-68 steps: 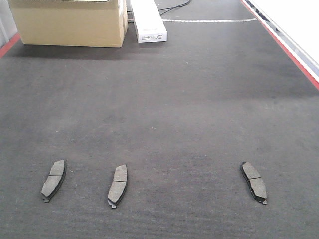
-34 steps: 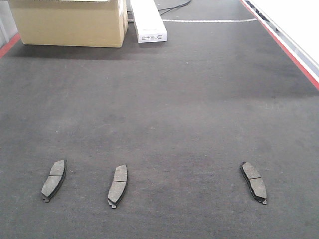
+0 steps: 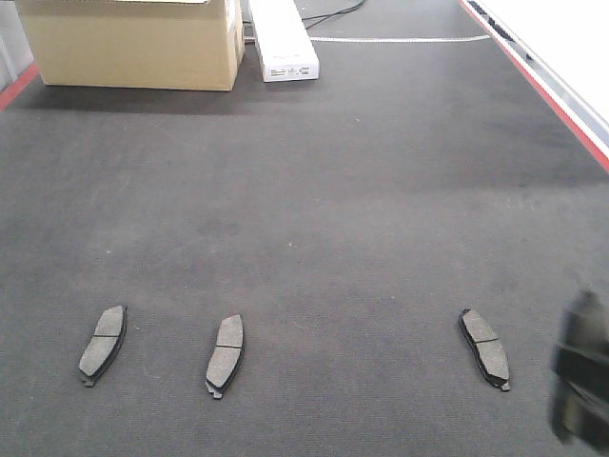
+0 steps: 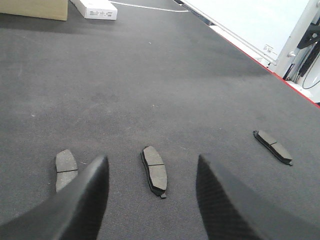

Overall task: Move and align brake pads A on conveyor
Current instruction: 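Lower the right gripper's pad onto the belt beside the other pad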

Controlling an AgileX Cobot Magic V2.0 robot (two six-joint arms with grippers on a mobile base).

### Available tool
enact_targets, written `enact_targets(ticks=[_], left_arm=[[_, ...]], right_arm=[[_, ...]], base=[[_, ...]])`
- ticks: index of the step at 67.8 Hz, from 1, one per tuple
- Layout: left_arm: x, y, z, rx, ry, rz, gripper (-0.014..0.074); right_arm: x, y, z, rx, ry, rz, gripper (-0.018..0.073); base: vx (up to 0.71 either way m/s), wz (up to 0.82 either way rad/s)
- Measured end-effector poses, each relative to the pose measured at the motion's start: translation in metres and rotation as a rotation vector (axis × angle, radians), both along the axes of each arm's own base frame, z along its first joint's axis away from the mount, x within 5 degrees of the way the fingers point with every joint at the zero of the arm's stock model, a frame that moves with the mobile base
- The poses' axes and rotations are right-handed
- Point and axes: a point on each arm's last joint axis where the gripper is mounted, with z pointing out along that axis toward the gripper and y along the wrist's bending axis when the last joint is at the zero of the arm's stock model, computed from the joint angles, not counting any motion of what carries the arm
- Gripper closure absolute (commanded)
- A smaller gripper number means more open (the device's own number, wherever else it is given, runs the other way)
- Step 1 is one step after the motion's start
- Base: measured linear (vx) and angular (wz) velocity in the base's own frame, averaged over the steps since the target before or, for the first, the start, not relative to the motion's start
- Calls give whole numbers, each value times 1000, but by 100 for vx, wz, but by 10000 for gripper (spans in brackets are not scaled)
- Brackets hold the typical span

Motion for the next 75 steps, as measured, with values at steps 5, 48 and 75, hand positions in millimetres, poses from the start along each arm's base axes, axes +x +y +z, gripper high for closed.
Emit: enact_targets(ticks=[5,48,75], left_arm=[[0,0,0,0,0,0,225],[0,0,0,0,0,0,225],[0,0,0,0,0,0,225]], right_arm=[[22,9,1,-17,69,0,549],[181,76,-91,-133,642,-14,496],[204,116,-121,-195,711,33,330]], base=[[0,0],[0,0],[0,0]])
